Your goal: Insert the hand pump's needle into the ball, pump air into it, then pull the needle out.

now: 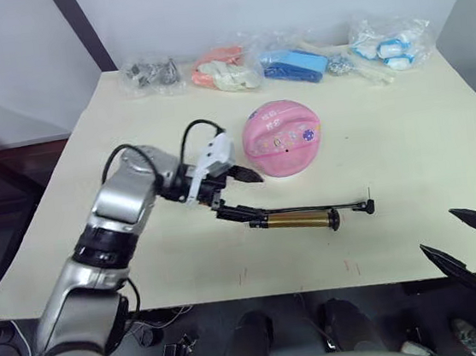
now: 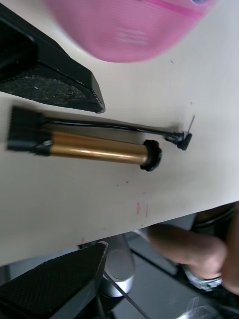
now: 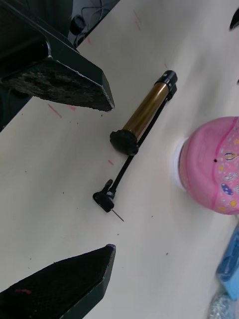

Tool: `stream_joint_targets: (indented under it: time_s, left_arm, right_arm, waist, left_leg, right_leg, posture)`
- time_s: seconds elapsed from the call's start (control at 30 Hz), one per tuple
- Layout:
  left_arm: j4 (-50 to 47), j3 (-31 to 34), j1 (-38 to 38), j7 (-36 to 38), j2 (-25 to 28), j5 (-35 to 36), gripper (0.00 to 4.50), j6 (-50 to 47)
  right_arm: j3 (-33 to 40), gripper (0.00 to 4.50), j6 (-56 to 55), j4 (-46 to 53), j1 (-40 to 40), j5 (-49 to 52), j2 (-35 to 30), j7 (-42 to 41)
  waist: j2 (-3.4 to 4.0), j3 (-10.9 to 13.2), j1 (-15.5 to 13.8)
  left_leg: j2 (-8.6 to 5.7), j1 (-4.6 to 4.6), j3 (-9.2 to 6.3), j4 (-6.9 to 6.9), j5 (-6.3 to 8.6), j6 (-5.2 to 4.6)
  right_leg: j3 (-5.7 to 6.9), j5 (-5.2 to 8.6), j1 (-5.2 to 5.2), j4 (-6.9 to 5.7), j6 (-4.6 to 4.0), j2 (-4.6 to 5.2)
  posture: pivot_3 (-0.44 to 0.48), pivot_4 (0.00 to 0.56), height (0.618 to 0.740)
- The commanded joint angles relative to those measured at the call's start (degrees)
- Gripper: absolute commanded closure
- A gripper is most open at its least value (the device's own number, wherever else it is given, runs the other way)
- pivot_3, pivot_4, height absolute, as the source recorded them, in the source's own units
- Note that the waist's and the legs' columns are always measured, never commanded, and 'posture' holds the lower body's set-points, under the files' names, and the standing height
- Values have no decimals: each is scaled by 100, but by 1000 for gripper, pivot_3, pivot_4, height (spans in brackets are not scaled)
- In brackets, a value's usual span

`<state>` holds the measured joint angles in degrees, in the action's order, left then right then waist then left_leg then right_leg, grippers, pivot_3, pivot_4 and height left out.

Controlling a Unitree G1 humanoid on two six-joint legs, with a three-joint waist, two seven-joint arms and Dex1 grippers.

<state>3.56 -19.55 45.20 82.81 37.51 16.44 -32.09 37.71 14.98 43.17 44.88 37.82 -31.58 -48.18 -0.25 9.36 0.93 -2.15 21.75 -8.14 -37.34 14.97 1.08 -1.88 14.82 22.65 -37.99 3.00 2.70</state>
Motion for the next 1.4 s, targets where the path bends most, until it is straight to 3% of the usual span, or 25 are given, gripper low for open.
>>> stream_joint_targets:
  time_s: [0.03, 0.33, 0.53, 0.73, 0.77, 1.4]
  left_arm:
    - [-82, -429, 471, -194, -438, -229, 91, -268]
    - [812, -1316, 1250, -1102, -1779, -1201, 91, -206]
    - [2092, -1505, 1608, -1684, -2616, -1764, 91, 669]
    - [2615, -1623, 1594, -1393, -2666, -2103, 2347, 1343]
    - [2677, -1633, 1596, -1353, -2682, -2136, 2447, 1427]
    - [4429, -1759, 1738, -1560, -3284, -3131, 2447, 2747]
  right_arm:
    - [376, 0, -64, 399, 349, 141, 156, 56]
    - [464, 0, -292, 792, 960, 11, 685, 199]
    - [214, 0, -399, 1031, 1118, -182, 971, 377]
    - [-27, 0, -363, 1028, 1150, -497, 1005, 533]
    - [-58, 0, -352, 1025, 1131, -511, 1006, 561]
    - [-216, 0, -451, 979, 1225, -514, 1037, 549]
  waist:
    - [-5, 3, -23]
    - [-10, 6, 29]
    - [-19, 12, -30]
    - [-21, 14, -2]
    - [-21, 14, -14]
    - [-25, 17, -18]
  left_leg:
    - [0, 5, -7, -3, 0, 0]
    - [4, -1, 11, -3, 1, -1]
    - [-3, 5, 7, -4, 1, -1]
    - [1, 0, 20, 3, 3, -5]
    - [1, 0, 20, 2, 3, -5]
    - [-5, 3, 19, -2, 6, -9]
  right_leg:
    - [4, 1, 0, 0, 1, -1]
    - [-11, 14, 1, -1, 24, -3]
    - [-13, 17, 4, 2, 30, -1]
    - [-28, 18, 10, 0, 32, -3]
    - [-28, 18, 10, 0, 32, -2]
    - [-27, 17, 9, -1, 36, 0]
  posture:
    - [0, 150, 740]
    - [0, 150, 740]
    - [0, 150, 740]
    - [0, 150, 740]
    - [0, 150, 740]
    - [0, 150, 740]
